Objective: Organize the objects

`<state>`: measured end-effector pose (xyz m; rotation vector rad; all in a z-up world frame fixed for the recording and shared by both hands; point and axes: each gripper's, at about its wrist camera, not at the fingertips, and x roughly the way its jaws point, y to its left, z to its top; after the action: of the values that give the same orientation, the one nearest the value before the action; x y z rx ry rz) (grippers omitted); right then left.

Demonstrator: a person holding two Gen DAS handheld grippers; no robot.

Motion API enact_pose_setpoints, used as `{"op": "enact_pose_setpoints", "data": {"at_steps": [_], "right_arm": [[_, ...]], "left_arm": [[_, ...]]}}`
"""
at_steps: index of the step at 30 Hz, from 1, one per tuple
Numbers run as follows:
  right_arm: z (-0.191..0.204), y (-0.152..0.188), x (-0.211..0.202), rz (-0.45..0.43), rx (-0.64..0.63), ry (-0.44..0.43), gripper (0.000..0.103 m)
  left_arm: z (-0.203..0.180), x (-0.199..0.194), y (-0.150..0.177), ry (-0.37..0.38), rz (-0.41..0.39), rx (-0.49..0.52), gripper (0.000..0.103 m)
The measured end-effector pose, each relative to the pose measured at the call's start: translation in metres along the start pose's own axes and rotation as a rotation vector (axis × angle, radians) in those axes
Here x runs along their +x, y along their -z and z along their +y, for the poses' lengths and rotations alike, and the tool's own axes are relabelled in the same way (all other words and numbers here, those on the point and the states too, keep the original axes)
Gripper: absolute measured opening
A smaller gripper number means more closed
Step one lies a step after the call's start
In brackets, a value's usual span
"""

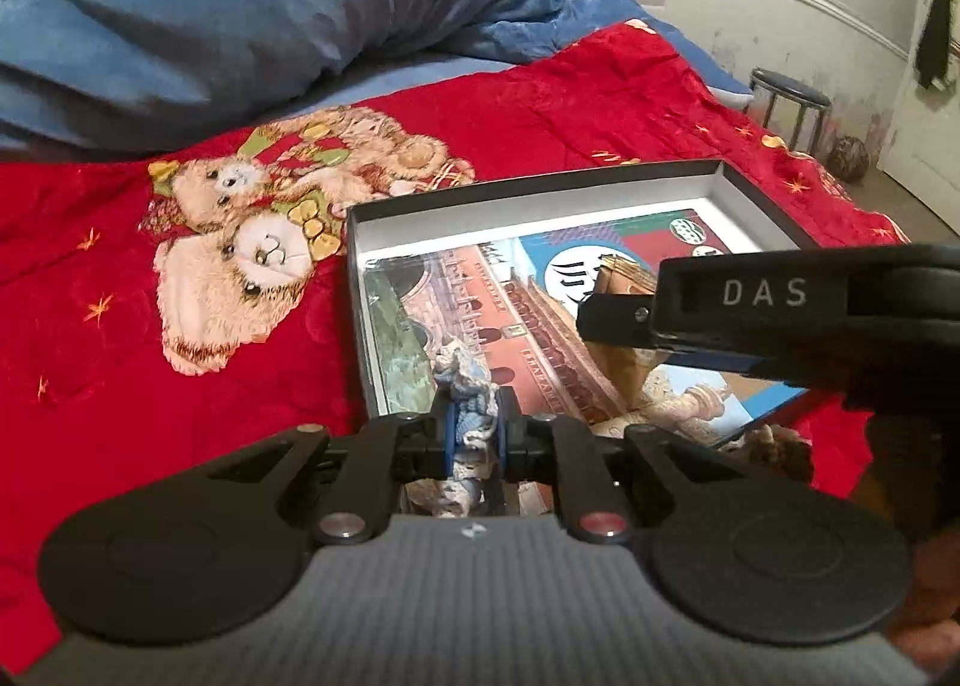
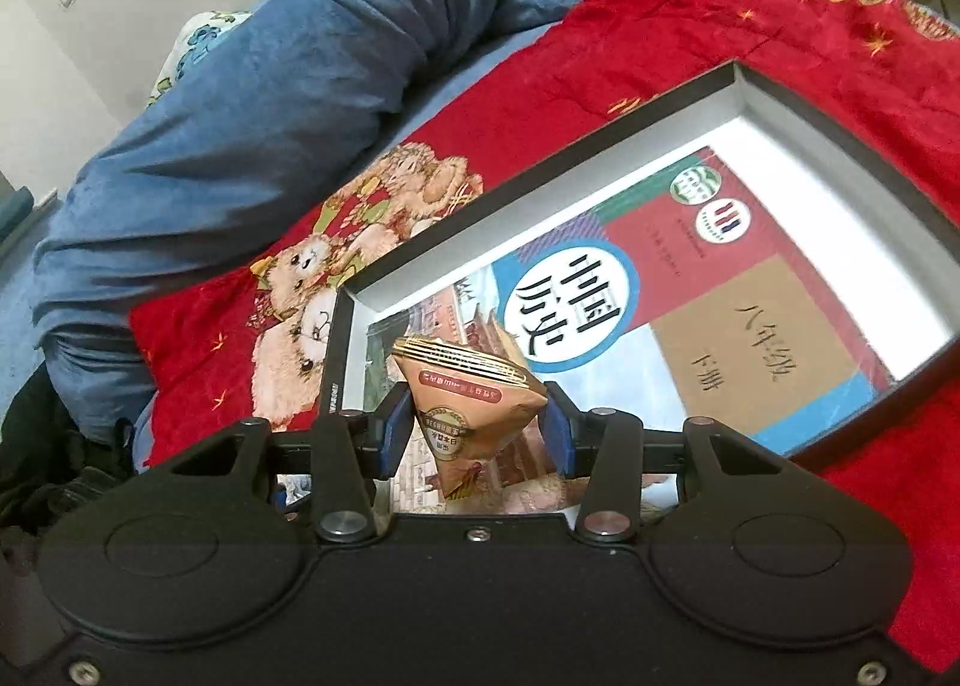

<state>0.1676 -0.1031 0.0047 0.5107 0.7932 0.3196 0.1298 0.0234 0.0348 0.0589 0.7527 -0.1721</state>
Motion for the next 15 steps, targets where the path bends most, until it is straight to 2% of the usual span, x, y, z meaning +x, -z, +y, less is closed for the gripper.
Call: {"op": "enact_pose_setpoints", "data": {"at_steps": [4,15], "right_arm": [[0.003,0.0,0.006,0.024,-0.007,-0.009,0.044],[0.014,0.007,0.011,0.066,-0.054,0.041,0.044]], "left_arm": [[0.0,0.003,0.003,-0.021,0.003,0.003,0.016],[0.01,0.007,0.002,0.005,0.021,-0.054,0.019]]}}
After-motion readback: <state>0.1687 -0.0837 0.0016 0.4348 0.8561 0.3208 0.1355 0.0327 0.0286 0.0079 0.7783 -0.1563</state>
